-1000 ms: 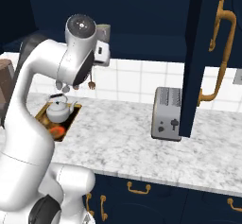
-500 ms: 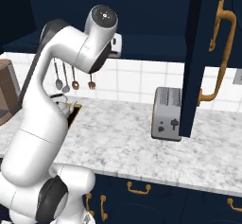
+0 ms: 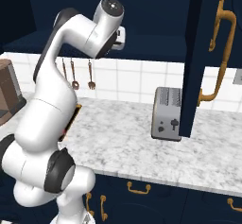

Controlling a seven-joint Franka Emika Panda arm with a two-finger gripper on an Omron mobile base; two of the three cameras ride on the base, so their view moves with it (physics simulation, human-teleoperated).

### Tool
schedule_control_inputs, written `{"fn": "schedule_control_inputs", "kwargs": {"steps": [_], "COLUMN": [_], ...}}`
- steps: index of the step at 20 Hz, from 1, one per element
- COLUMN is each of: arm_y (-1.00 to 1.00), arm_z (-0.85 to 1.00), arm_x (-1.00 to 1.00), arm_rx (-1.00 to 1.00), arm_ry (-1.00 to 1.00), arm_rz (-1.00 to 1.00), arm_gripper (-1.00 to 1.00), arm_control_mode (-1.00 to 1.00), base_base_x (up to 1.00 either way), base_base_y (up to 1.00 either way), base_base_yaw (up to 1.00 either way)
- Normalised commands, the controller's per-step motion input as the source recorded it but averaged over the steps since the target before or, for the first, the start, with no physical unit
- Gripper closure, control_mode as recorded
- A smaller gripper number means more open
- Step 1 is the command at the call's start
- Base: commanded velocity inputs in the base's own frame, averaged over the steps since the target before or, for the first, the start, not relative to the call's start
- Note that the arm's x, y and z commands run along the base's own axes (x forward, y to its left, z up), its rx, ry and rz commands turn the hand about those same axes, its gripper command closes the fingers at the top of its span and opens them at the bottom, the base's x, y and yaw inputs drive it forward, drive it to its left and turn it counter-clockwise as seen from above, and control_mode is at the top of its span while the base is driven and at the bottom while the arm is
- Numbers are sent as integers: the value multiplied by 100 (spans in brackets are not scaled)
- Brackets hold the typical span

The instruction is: Pick the kettle from the counter and place it on the tray. Then pick the mug from the cabinet and place it on the tray. Then close the cabinet doors.

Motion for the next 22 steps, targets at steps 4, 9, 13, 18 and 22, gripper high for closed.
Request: {"fn": "schedule_control_inputs", "kwargs": {"steps": [4,9,13,18,22], "arm_y": [0,0,0,0,5], "arm_z": [2,3,3,2,0], "arm_x": [45,38,34,25,4], "arm_rx": [-5,-6,0,0,0], "arm_ry": [0,0,-8,-19,-22], "arm_rz": [18,12,0,0,0], "arm_gripper": [-100,-100,-100,-100,-100], "arm_control_mode": [-100,-100,-100,-100,-100], "base_base_x": [0,0,0,0,0], "base_base_y": [0,0,0,0,0], "base_base_yaw": [0,0,0,0,0]}}
